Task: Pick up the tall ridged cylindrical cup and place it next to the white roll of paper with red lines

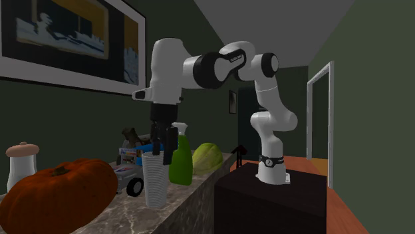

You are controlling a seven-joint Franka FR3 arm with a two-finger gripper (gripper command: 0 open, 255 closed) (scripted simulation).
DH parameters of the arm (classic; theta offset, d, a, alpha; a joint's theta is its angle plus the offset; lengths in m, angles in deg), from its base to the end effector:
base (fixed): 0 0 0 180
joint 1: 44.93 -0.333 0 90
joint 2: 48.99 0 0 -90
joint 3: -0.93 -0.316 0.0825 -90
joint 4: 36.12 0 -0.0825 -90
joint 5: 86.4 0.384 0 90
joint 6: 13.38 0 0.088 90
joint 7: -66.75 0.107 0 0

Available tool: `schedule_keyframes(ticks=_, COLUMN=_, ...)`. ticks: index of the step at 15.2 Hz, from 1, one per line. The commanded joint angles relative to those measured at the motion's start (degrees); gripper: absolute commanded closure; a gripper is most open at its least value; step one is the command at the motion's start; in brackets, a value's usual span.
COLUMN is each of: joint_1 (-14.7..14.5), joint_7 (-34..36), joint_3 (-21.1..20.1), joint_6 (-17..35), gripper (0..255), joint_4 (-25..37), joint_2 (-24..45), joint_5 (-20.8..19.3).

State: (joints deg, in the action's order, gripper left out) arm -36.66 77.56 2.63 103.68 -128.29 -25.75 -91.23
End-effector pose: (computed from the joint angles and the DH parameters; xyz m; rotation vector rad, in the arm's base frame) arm 0.6633 -0.1189 0.3965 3.0145 -0.4908 0.0450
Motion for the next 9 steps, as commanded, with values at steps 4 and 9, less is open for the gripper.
schedule_keyframes(ticks=4, joint_1=0.2, joint_7=0.0, joint_3=0.1, joint_6=3.0, gripper=0, joint_4=-1.7, joint_2=1.3, joint_5=0.0)
schedule_keyframes(ticks=9, joint_1=0.2, joint_7=0.0, joint_3=0.1, joint_6=3.0, gripper=0, joint_4=-1.7, joint_2=1.3, joint_5=0.0)
